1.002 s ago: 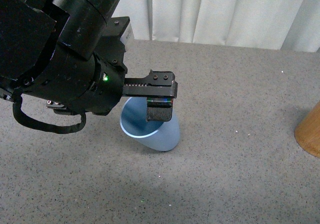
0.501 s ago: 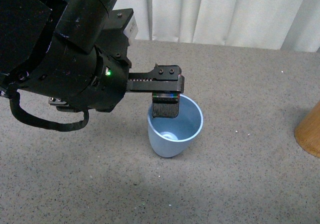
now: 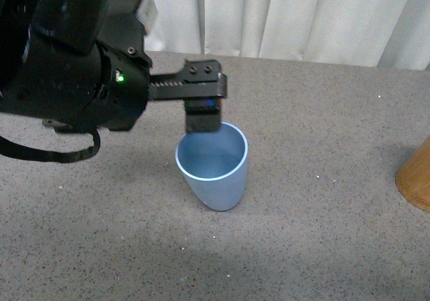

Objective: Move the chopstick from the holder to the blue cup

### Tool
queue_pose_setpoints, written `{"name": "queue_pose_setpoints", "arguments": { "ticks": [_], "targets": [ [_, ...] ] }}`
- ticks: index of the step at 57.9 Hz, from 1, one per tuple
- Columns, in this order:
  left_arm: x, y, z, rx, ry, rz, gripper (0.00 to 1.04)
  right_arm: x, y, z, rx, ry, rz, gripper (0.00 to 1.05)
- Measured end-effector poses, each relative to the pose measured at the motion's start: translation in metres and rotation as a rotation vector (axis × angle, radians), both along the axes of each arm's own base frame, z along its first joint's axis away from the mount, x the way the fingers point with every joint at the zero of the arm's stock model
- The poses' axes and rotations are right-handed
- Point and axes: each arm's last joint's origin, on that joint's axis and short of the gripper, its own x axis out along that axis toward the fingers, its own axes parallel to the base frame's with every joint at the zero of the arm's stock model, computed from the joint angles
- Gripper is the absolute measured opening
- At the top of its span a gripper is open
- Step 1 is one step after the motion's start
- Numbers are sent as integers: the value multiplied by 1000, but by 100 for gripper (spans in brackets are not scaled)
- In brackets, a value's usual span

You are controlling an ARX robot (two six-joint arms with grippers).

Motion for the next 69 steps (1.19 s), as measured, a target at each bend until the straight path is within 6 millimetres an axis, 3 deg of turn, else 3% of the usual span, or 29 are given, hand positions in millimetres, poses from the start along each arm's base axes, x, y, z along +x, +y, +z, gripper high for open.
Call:
{"name": "queue_pose_setpoints", "arguments": {
  "ticks": [5, 7, 15, 19, 24, 27, 32, 36, 52, 60, 62, 69],
  "targets": [
    [-12, 20, -9, 74, -238, 71, 79, 0, 0, 0, 0, 0, 1, 95],
    [-27, 41, -6, 67, -382, 89, 70, 0, 0, 0, 0, 0, -1, 95],
    [-69, 102, 38, 21, -665, 110, 43, 0, 0, 0, 0, 0, -1, 95],
    [-110, 137, 27, 49, -600, 113, 25, 0, 0, 0, 0, 0, 0, 95],
    [-145, 145, 15, 66, -518, 142, 11, 0, 0, 0, 0, 0, 0, 95],
    [-159, 144, 22, 60, -520, 127, 4, 0, 0, 0, 0, 1, 2, 95],
    [-189, 144, 34, 63, -593, 123, 4, 0, 0, 0, 0, 1, -1, 95],
    [-202, 145, 37, 62, -650, 125, 4, 0, 0, 0, 0, 1, -2, 95],
    [-204, 145, 39, 61, -674, 126, 4, 0, 0, 0, 0, 1, 0, 95],
    [-204, 145, 39, 61, -673, 126, 27, 0, 0, 0, 1, 5, -4, 95],
    [-204, 145, 39, 62, -673, 126, 38, 2, -1, 0, 31, 79, -114, 95],
    [-204, 145, 39, 62, -674, 127, 64, 31, -12, 18, 58, 128, -228, 95]
  ]
}}
